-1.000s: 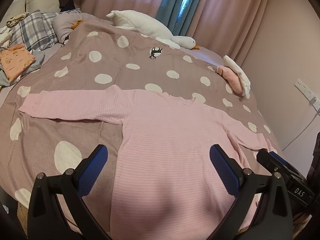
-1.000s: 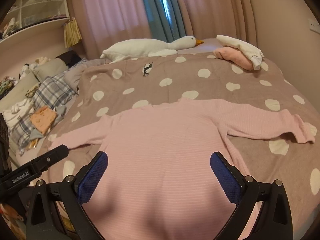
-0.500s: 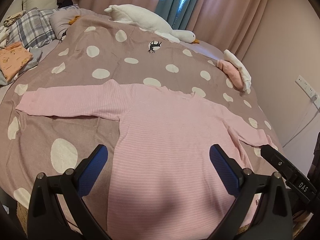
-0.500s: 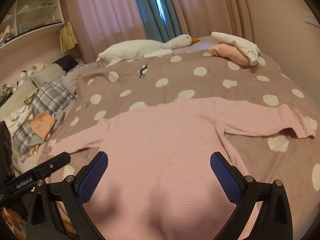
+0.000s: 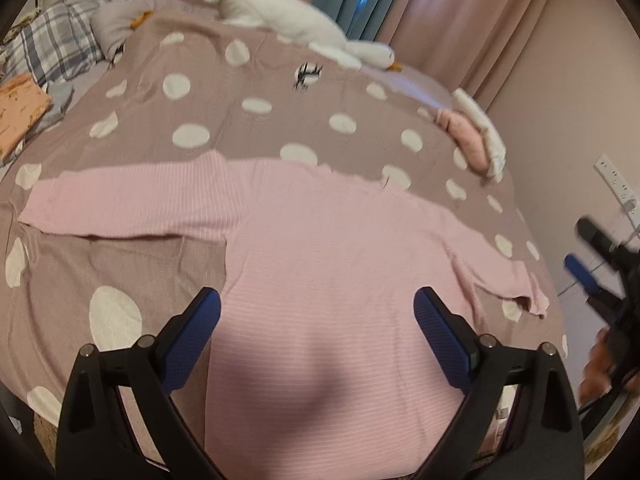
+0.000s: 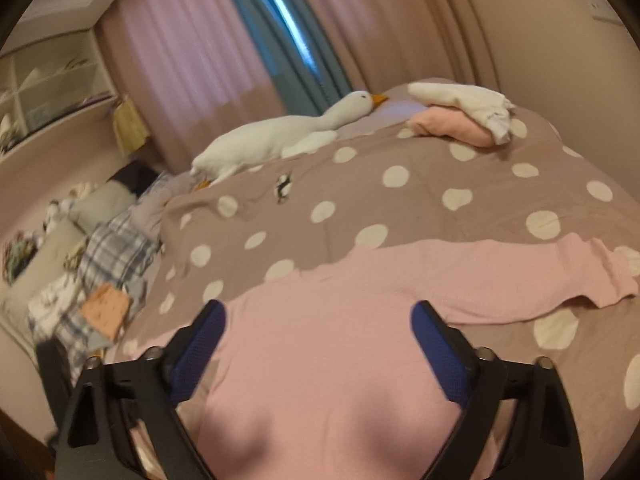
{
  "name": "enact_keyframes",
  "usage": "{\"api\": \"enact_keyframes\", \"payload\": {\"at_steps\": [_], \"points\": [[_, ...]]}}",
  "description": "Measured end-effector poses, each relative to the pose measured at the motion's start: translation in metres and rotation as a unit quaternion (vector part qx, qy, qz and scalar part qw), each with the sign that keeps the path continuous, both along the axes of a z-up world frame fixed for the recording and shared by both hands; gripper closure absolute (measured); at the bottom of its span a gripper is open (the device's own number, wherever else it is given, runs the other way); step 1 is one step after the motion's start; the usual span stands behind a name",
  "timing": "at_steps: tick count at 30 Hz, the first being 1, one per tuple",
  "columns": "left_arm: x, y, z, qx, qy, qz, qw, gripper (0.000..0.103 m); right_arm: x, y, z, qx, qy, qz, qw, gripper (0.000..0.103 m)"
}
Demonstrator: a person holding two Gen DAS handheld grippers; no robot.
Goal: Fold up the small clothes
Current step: 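Move the right tool to a pink sleeve cuff and grasp it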
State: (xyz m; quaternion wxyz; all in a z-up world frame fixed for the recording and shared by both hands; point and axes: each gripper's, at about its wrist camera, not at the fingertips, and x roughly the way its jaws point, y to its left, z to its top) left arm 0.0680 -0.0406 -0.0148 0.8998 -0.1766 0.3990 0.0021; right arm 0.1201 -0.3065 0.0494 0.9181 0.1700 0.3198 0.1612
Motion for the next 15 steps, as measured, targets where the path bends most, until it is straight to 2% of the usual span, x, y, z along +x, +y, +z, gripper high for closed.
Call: {"api": "enact_keyframes", "payload": {"at_steps": [9, 15], "points": [[0.037, -0.023, -0.043, 0.038, 0.080, -0.019, 0.9959, 0.011, 0.021, -0.073, -0.004, 0.001, 0.022, -0.103, 0.994, 0.015], [0.057, -0.040, -0.071, 0.060, 0.117, -0.039, 0.9906, 0.015, 0.031, -0.135, -0.026, -0.001, 0.047, -0.189, 0.981, 0.016]]}}
